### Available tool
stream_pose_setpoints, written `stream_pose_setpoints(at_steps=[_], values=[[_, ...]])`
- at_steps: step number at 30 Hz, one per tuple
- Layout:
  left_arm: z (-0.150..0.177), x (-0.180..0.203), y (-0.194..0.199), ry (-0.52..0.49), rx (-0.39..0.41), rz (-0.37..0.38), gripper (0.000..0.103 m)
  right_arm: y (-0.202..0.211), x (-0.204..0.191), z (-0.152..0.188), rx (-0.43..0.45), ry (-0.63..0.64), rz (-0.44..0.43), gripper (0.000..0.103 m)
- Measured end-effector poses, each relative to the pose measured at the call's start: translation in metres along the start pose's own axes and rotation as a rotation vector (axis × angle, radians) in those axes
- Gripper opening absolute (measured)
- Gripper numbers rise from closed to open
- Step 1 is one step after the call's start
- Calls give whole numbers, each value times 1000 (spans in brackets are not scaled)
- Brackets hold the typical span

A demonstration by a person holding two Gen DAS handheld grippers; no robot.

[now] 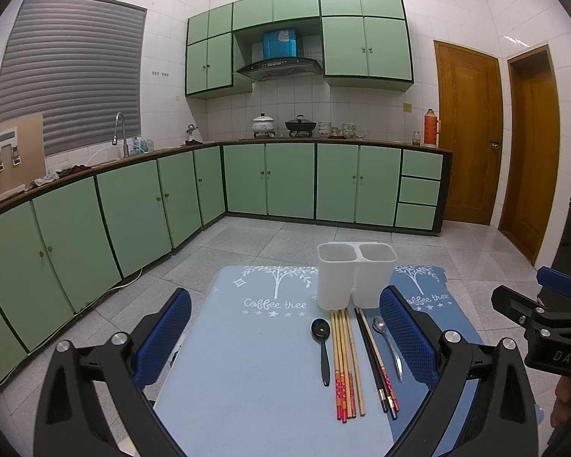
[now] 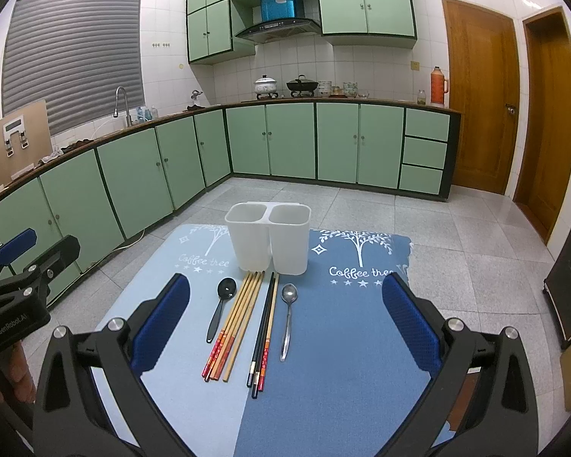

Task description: Organize utensils

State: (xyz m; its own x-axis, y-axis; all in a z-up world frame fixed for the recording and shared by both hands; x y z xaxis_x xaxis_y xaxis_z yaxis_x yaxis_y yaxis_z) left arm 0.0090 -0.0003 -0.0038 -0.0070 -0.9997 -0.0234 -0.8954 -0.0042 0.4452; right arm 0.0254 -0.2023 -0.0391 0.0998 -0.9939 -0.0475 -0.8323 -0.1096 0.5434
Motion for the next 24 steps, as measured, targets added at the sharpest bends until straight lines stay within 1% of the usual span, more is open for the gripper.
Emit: stream_pose_setpoints(at_steps=[24], values=[[0, -3, -1, -1, -7, 0, 97, -4, 3, 0, -7, -2, 0, 98]])
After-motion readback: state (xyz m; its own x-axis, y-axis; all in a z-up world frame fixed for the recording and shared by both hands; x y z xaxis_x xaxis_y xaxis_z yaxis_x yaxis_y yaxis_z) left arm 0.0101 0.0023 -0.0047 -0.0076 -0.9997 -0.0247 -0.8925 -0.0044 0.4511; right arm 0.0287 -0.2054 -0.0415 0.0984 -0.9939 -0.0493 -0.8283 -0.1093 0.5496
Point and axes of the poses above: each gripper's, at about its wrist camera, not at the fingertips, and y roughly against the way its jaws point, x to its right, z to its underside, the point moved 1 cm from there along -y, roughly the way its jaws point, and after that the axes turned 4 degrees about -x, right-handed, at the moved point
